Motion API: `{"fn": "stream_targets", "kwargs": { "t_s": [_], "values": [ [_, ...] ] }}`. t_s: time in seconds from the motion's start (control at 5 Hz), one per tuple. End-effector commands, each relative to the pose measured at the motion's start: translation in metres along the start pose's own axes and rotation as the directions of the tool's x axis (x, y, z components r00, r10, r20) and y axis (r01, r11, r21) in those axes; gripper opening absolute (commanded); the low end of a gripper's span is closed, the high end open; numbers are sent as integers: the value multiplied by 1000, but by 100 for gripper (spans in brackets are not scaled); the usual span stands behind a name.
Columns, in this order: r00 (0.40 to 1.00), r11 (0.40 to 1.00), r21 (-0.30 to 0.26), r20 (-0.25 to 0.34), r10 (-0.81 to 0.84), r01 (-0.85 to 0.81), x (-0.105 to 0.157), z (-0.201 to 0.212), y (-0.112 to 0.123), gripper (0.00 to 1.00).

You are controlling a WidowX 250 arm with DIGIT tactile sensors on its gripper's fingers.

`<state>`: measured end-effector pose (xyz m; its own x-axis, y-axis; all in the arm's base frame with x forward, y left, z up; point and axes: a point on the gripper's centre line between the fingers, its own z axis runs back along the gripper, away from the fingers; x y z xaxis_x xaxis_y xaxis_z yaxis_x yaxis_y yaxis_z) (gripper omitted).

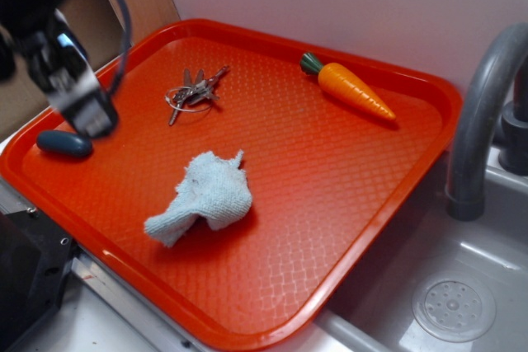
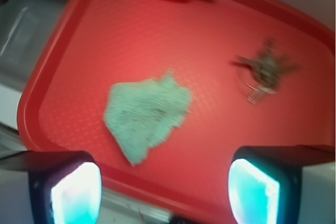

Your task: Grab the blue cloth.

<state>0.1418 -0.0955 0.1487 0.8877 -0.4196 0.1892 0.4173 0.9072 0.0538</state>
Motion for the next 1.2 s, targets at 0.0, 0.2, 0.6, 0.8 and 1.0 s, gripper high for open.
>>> {"fn": "stream_targets", "kwargs": {
  "t_s": [0.0,0.2,0.6,0.8,1.0],
  "values": [
    [985,985,17,0,-174,174,-15,-79,-5,100],
    [967,967,-26,18,-254,254,-10,-97,-1,100],
    [938,922,-181,18,-345,343,-1,-100,-37,100],
    [932,906,-229,10,-362,355,-9,-82,-47,100],
    [926,921,-113,-18,-377,373,-3,-95,-57,100]
  ]
}}
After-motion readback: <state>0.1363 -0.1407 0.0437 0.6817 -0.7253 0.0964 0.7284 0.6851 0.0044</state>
